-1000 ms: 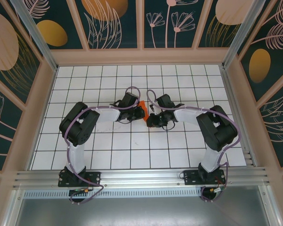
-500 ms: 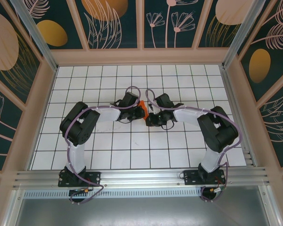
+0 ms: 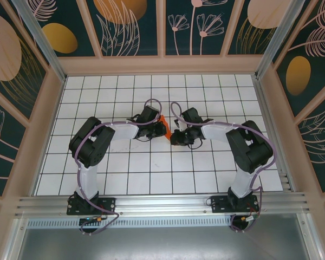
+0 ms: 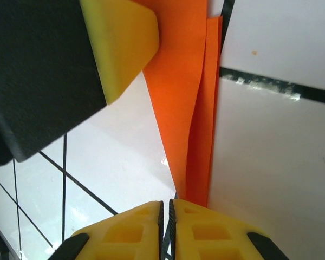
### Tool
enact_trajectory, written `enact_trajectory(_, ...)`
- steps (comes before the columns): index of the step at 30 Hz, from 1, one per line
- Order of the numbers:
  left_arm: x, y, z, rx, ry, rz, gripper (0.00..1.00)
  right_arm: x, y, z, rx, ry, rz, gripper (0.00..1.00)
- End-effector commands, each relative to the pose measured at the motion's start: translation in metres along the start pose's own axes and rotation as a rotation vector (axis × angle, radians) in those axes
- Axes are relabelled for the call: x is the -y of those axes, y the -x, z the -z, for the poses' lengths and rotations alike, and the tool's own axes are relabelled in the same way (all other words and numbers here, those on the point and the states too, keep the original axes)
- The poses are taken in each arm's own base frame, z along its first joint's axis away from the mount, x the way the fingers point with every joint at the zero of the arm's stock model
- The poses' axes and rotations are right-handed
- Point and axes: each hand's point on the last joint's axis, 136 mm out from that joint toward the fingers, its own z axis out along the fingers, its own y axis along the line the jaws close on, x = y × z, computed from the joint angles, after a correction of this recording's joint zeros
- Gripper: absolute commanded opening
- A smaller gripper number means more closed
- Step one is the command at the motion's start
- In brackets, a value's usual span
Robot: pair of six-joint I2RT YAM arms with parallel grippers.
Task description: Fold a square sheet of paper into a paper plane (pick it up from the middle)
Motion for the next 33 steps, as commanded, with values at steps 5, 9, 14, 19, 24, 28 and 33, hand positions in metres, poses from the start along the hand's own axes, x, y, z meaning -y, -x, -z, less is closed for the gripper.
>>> enact_trajectory(5, -0.071, -0.026, -0.013, -0.058, 0.251, 0.017, 0.14, 0.011, -0.019, -0.01, -0.06, 0.002, -0.042, 0.14)
enact_trajectory(9, -0.072, -0.026, -0.013, -0.059, 0.252, 0.017, 0.14, 0.017, -0.018, -0.009, -0.046, -0.037, -0.049, 0.13)
enact_trajectory(14, -0.071, -0.025, -0.013, -0.057, 0.25, 0.017, 0.14, 0.015, 0.0, 0.009, 0.035, -0.036, -0.049, 0.13)
enact_trajectory(19, -0.071, -0.025, -0.013, -0.058, 0.25, 0.018, 0.14, 0.008, 0.013, 0.025, 0.104, -0.054, -0.02, 0.19)
enact_trajectory(24, -0.071, -0.025, -0.014, -0.058, 0.248, 0.018, 0.14, 0.009, 0.014, 0.021, 0.096, -0.07, 0.012, 0.24)
enact_trajectory(28, -0.07, -0.026, -0.014, -0.058, 0.246, 0.018, 0.14, 0.009, 0.016, 0.015, 0.084, -0.079, 0.03, 0.25)
enact_trajectory(33, -0.07, -0.026, -0.013, -0.058, 0.246, 0.018, 0.14, 0.007, 0.019, 0.008, 0.068, -0.061, 0.036, 0.23)
